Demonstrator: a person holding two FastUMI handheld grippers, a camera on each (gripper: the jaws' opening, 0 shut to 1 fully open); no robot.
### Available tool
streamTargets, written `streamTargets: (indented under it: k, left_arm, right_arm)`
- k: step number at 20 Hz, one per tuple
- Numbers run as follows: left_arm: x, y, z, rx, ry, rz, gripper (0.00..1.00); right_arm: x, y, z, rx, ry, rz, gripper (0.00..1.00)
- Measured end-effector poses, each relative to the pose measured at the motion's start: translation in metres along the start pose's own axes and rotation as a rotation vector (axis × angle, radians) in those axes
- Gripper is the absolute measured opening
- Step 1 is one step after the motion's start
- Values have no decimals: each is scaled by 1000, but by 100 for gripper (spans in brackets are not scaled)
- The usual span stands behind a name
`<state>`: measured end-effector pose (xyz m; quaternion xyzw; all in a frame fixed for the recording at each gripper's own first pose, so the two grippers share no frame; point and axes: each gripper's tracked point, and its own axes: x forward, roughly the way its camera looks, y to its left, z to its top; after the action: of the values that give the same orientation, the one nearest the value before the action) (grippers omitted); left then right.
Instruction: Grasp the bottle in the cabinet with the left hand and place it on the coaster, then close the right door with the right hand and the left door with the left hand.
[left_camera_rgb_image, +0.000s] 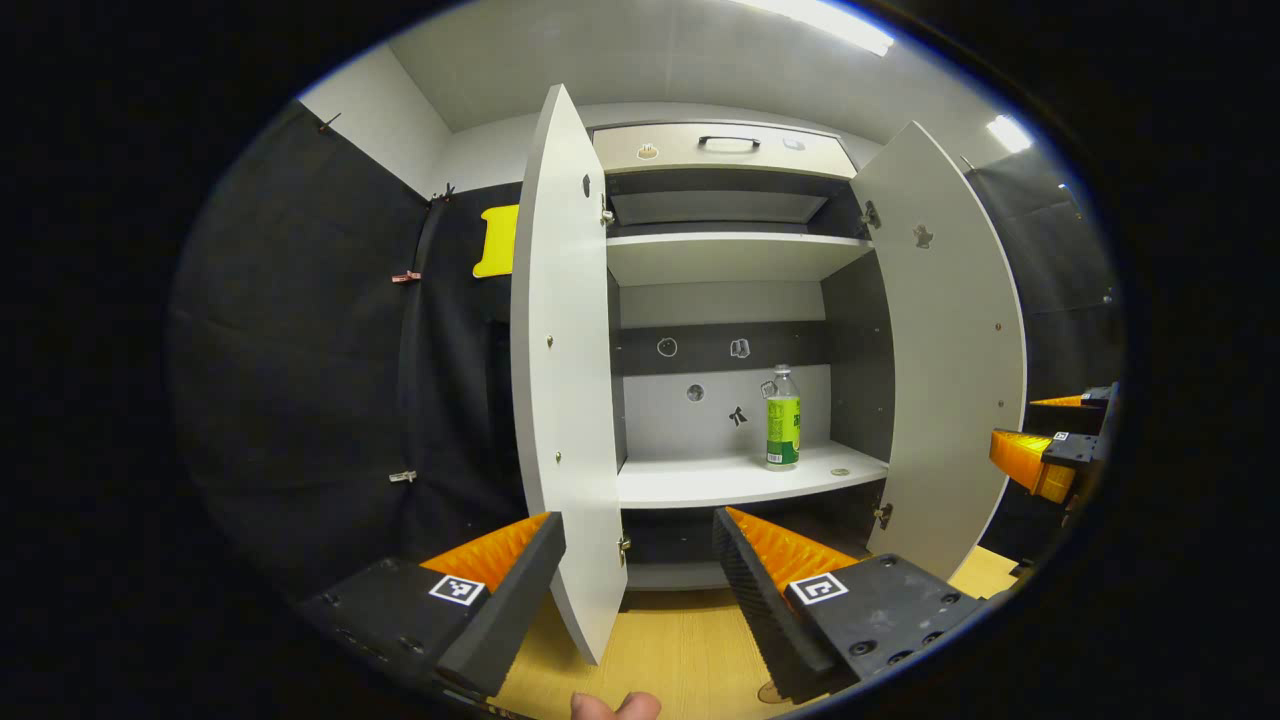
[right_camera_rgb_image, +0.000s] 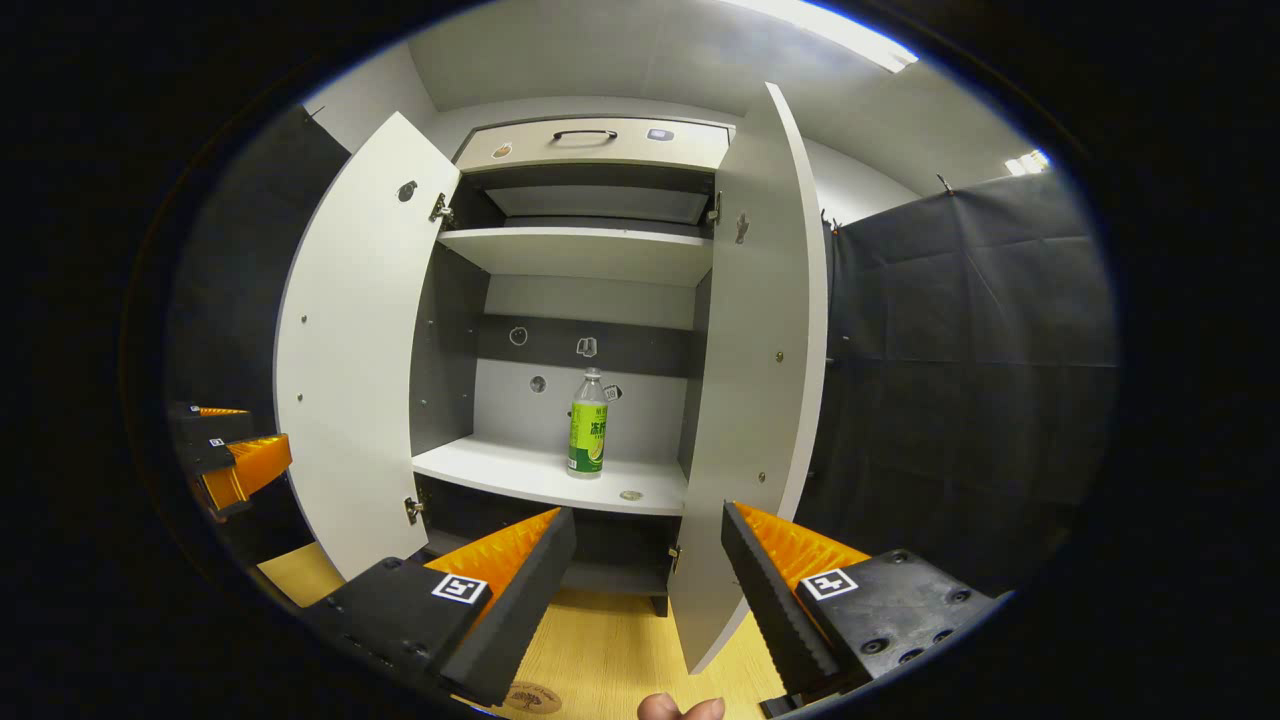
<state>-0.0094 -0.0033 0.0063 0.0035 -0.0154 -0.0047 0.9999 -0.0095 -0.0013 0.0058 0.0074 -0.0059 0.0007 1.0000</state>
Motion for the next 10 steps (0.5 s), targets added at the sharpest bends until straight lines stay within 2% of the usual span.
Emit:
streamTargets:
  k: [10]
  left_arm:
    - [6,-13,7,5,-18,-14,95]
  right_arm:
    - [-11,-9,9,-8,-20,0,98]
